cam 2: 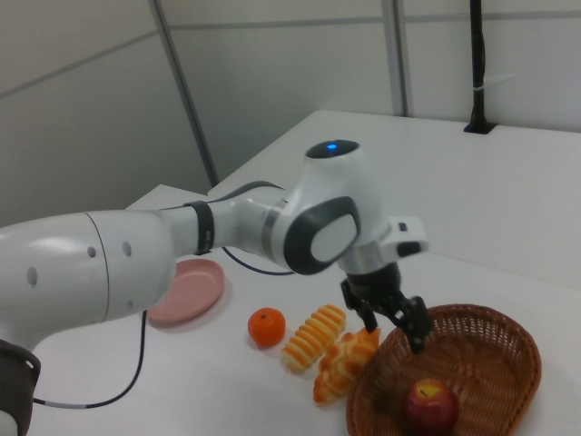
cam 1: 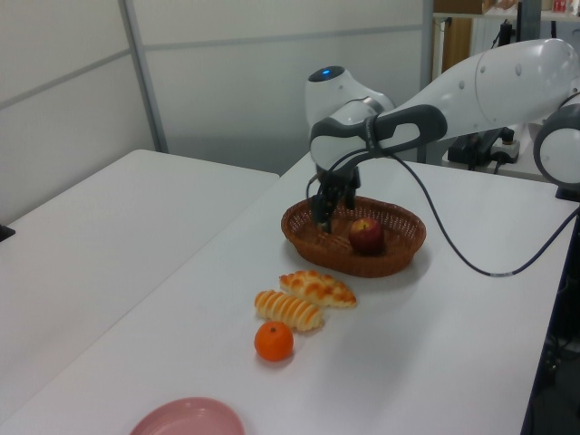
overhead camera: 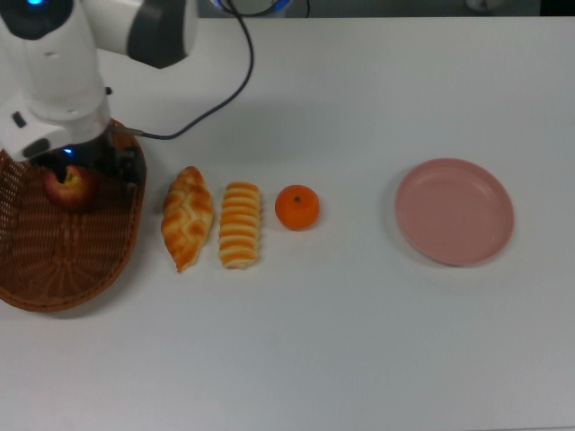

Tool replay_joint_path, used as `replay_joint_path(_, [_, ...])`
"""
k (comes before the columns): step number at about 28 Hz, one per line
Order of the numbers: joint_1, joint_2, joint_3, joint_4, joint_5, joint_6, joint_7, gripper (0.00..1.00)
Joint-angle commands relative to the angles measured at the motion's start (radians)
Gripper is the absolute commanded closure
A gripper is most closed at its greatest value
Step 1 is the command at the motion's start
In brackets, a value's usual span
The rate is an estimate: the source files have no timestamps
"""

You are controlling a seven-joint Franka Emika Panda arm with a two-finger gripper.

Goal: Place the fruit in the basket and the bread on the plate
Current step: 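Lower the gripper onto the croissant-shaped bread and grasp it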

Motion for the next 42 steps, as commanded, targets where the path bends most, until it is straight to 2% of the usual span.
replay_joint_path(1, [0.075, -0.014, -0.008, -0.031, 0.014, -0.004, 0.049, 0.00])
replay_joint_path(11, [0.135, 0.016, -0.008, -0.072, 0.008, -0.002, 0.076, 0.00])
replay_joint_path(21, [0.153, 0.050, -0.009, -0.093, -0.007, 0.006, 0.076, 0.00])
replay_joint_path(34, [0.166, 0.039, -0.011, -0.112, -0.007, -0.020, 0.076, 0.00])
replay_joint_path(42, [0.173, 0.048, -0.011, -0.141, -0.024, -0.013, 0.075, 0.12])
